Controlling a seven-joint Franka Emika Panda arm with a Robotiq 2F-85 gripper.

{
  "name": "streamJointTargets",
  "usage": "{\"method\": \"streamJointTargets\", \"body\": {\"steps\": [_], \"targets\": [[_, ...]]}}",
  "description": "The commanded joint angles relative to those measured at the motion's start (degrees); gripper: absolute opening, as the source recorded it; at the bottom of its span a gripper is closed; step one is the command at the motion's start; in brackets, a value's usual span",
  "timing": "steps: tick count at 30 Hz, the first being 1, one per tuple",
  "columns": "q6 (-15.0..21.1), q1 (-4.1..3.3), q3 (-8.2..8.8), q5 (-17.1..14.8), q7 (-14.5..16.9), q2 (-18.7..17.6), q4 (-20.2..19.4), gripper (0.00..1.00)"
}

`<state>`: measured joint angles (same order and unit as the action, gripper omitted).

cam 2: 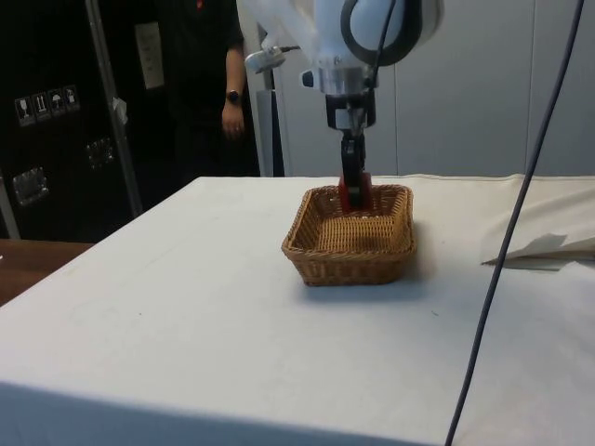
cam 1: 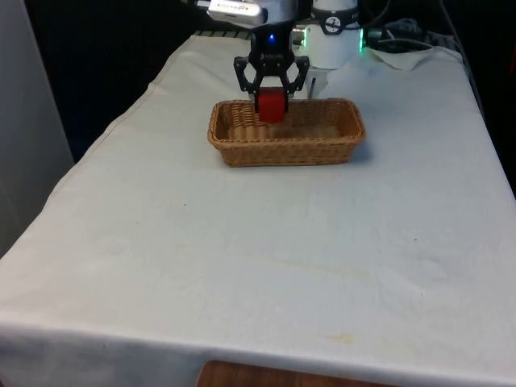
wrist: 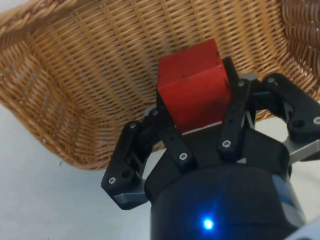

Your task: Pick up the cube and place it into the basket.

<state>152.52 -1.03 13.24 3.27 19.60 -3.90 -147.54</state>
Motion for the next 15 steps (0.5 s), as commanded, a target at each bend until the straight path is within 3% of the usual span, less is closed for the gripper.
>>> {"method": "streamJointTargets", "body": {"steps": [1,7,8,10,15], "targets": [[1.4,0.11,-0.06,-0.6,0.6,-0.5,-0.2,0.00],[5.0,0.29,0.00,-0.9,0.9,-3.6,-0.2,0.00],[3.1,0.06,0.23,-0.1,0.1,-2.7,0.0,0.00],[6.1,0.40,0.00,-1.0,0.8,-4.5,-0.2,0.00],[9.2,0.63,-0.17,-1.3,0.9,-7.0,-0.3,0.00]]}}
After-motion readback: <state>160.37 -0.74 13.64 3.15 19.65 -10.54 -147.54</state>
